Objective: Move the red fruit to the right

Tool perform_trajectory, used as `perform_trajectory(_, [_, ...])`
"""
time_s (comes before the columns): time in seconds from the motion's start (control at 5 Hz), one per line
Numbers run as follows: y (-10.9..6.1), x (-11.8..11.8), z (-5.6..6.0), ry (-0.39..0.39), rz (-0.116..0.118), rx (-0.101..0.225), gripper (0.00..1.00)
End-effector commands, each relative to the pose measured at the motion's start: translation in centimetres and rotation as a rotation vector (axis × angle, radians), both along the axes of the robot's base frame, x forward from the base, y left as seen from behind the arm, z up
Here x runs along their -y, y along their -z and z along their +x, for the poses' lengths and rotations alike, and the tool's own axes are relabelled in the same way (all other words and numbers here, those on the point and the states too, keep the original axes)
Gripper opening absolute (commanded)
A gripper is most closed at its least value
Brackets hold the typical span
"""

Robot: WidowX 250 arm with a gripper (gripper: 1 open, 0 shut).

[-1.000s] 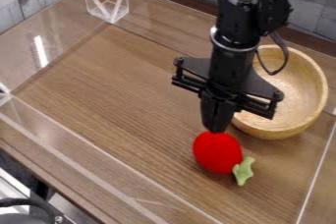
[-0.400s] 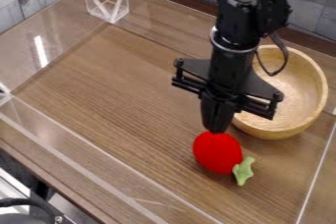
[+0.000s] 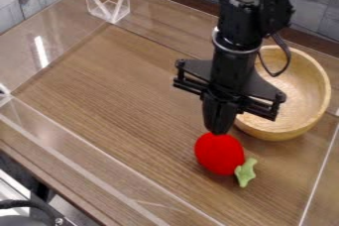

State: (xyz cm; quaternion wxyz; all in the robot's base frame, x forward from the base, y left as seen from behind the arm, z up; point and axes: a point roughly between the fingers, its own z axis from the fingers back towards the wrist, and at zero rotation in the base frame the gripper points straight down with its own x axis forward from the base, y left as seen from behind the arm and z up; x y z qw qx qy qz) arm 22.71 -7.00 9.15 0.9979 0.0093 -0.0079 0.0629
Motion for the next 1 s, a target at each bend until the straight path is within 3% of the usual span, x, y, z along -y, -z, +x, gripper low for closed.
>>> perform_trajectory(0.0, [-0.8, -0.1, 0.4, -0.006, -0.006, 0.034, 0.0])
perform_trajectory(0.2, [-0.9, -0.1, 0.4, -0.009, -0.006, 0.033, 0.0])
perform_trajectory(0.6, [-3.0, -1.3, 0.7, -0.036, -0.031, 0.073, 0.0])
perform_trajectory(0.8, [-2.0, -1.0, 0.4, -0.032, -0.036, 0.073, 1.0])
